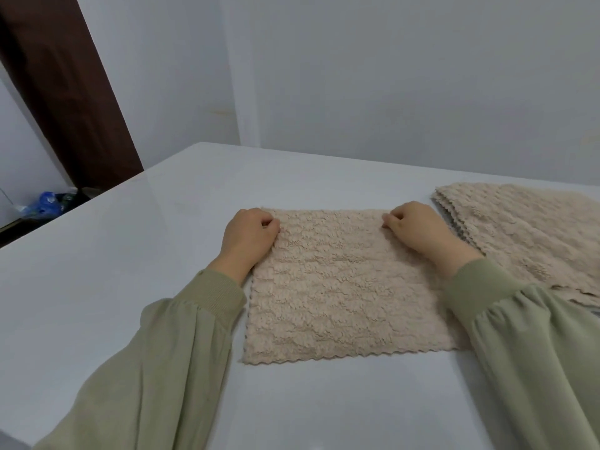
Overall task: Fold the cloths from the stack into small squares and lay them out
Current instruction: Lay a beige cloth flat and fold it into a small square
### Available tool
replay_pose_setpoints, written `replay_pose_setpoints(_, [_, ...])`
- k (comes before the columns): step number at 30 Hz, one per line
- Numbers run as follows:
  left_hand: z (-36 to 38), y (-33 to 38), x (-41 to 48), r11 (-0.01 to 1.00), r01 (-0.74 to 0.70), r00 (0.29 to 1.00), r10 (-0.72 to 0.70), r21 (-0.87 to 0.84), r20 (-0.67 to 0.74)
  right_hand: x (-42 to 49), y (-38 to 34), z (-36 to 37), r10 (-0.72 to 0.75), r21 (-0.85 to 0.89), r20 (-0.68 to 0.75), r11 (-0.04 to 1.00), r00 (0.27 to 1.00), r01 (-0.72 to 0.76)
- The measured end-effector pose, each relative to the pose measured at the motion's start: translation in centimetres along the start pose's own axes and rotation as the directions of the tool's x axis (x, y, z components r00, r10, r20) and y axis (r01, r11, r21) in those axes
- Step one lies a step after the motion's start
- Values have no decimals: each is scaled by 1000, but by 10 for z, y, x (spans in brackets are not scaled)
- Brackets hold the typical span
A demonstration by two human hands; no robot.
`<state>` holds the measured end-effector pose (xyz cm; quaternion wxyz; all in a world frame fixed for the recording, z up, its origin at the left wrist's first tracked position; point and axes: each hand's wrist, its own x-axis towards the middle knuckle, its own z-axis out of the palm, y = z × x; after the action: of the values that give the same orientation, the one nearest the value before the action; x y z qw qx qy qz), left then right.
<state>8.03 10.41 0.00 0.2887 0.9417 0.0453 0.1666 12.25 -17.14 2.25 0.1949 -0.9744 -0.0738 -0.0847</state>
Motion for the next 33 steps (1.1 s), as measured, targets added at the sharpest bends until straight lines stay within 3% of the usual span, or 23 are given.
replay_pose_setpoints(2, [0,0,5,1000,9,1000,-9,-8,-27,-1,7,11,6,35,-170,999,985,0])
replay_pose_setpoints(5, [3,-4,12,999,27,997,-25,22,-73,0,13,21,-35,-66,-247,998,968,20])
replay_pose_setpoints(7, [5,-6,16,985,35,999,-32,168,-21,5,17,24,-18,-130,-221,991,975,-12])
replay_pose_setpoints(9, [8,-6,18,954,21,999,-33,301,35,7,18,25,65,-150,-102,985,993,-80])
replay_pose_setpoints(11, [9,-7,19,948,13,998,-31,317,54,6,17,26,98,-169,-24,981,995,-101])
replay_pose_setpoints(15, [8,-4,17,978,0,1000,-5,209,22,7,17,24,25,-71,-55,997,998,-29])
replay_pose_setpoints(19, [3,-1,11,986,53,999,-52,-160,11,-1,11,20,-48,90,-193,994,980,67])
replay_pose_setpoints(21, [-1,-1,10,967,52,998,-55,-250,-4,-6,6,16,20,200,-216,979,976,24])
replay_pose_setpoints(25, [-4,2,4,947,9,997,-33,-321,-70,-7,2,3,157,320,-201,943,967,-86])
replay_pose_setpoints(28, [-6,4,-2,957,-60,984,9,-282,-178,-13,1,-10,252,489,-156,860,955,-147])
replay_pose_setpoints(31, [-8,4,-9,973,-91,964,32,-213,-263,-25,5,-16,261,530,-180,838,948,-130])
replay_pose_setpoints(33, [-11,6,-18,958,-62,966,-13,-280,-259,-33,9,-17,267,530,-216,840,939,-117])
